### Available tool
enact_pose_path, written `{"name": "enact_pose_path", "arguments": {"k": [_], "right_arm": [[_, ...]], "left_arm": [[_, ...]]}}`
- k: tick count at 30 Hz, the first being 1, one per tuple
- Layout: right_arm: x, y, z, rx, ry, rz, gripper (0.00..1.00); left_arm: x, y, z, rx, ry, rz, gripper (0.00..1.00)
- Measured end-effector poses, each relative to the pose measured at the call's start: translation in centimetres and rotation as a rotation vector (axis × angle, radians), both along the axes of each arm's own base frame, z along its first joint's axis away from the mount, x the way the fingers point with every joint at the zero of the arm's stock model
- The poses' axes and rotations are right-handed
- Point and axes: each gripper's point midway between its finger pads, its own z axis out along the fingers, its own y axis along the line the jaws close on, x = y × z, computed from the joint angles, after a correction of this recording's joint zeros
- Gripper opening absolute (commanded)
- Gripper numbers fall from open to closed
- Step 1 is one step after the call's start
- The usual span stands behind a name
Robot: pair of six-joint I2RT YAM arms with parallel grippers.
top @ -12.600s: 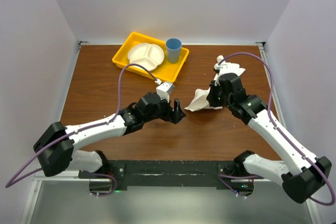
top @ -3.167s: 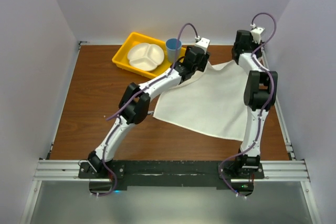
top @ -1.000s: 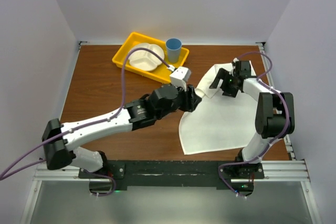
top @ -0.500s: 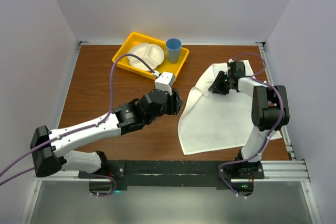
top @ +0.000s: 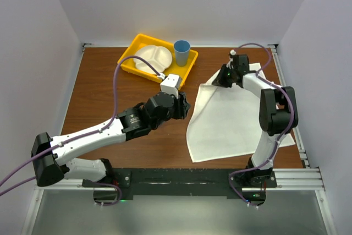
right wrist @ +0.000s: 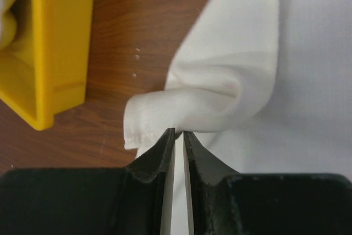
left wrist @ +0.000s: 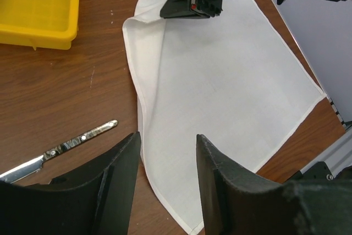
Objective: Fold the napkin, place the utensils inside, and roll it up
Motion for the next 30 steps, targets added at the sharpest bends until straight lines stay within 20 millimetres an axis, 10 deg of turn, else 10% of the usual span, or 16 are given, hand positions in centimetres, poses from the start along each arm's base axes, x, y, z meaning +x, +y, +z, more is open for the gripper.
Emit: {"name": "enact_pose_path", "arguments": {"k": [4,9,13,19,23,26,30], "right_arm": [[3.1,3.2,2.3,0.025,-0.075,0.065,0.17],[6.9,7.8,3.8,0.106,-0.133,0.178,0.56],[6.5,7.6,4.4,0.068,-0.116,0.192,0.72],[6.6,0.4,6.5,-0.141,-0.114,0.010,0.71],[6.6,-8.1,7.2,-0.245,-0.101,-0.192,0.59],[6.5,-12.8,5.8,-0.330,-0.056,-0.298,0.55],[5.7,-14.3,2.0,-0.443,0.035,-0.324,0.57]], "left_arm": [[0.2,0.1,0.0,0.000,0.000,0.005,0.49],[0.3,0.2,-0.1,0.003,0.000,0.012,0.49],[0.5,0.0,-1.0,0.025,0.009,0.017,0.49],[1.6,-2.4,-7.2,0.182,0.088,-0.013,0.46],[2.4,-5.4,-12.4,0.293,0.150,-0.067,0.41],[2.9,-7.9,-14.9,0.333,0.170,-0.099,0.41],[3.3,-10.7,-16.3,0.338,0.166,-0.123,0.41]]}}
